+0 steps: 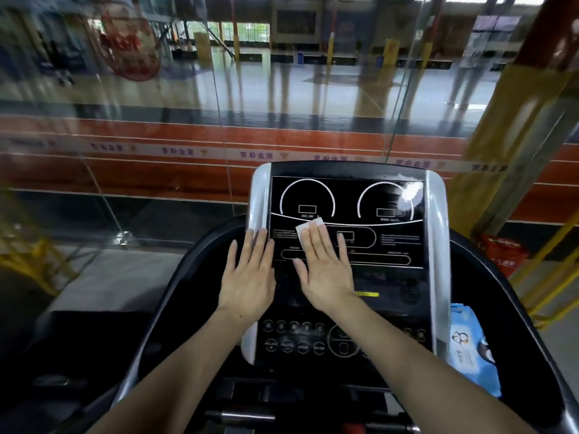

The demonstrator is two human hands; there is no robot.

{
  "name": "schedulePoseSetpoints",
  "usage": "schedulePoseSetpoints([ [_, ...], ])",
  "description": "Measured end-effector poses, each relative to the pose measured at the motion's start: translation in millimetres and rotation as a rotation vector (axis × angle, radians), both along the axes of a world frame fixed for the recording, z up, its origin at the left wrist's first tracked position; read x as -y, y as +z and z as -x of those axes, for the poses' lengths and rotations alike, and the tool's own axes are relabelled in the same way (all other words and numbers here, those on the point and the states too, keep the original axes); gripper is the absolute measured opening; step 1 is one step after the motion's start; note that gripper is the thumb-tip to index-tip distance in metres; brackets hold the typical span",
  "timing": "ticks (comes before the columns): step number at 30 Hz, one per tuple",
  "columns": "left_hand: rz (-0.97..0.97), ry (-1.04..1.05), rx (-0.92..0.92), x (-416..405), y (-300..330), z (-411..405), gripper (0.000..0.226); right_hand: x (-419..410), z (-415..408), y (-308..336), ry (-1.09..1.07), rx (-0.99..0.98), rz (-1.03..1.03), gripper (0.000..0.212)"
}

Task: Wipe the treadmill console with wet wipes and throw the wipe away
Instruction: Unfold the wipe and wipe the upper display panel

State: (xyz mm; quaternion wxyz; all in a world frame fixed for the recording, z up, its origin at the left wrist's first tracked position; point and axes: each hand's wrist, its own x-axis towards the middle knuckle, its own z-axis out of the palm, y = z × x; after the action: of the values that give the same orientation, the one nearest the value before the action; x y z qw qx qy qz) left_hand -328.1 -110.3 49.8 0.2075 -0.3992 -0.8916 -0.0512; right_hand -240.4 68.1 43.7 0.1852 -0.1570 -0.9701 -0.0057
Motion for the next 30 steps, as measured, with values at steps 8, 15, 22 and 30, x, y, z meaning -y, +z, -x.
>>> schedulePoseSetpoints([
  [8,0.048,0.034,-0.005,46.1,-6.9,17.3,0.063,31.1,25.8,1.3,0.206,0.051,-0.115,0.063],
  [15,0.072,0.017,0.000,37.7,-1.6,4.4,0.066,9.7,-2.4,-7.0,0.339,0.105,-0.243,0.061],
  [22,0.068,-0.018,0.007,3.9,2.0,-21.9,0.063,-33.1,-42.1,-6.8,0.293,0.120,-0.332,0.060],
  [30,0.059,-0.073,0.002,-50.1,6.4,-64.0,0.063,-101.6,-108.8,-9.9,0.180,0.122,-0.294,0.059],
])
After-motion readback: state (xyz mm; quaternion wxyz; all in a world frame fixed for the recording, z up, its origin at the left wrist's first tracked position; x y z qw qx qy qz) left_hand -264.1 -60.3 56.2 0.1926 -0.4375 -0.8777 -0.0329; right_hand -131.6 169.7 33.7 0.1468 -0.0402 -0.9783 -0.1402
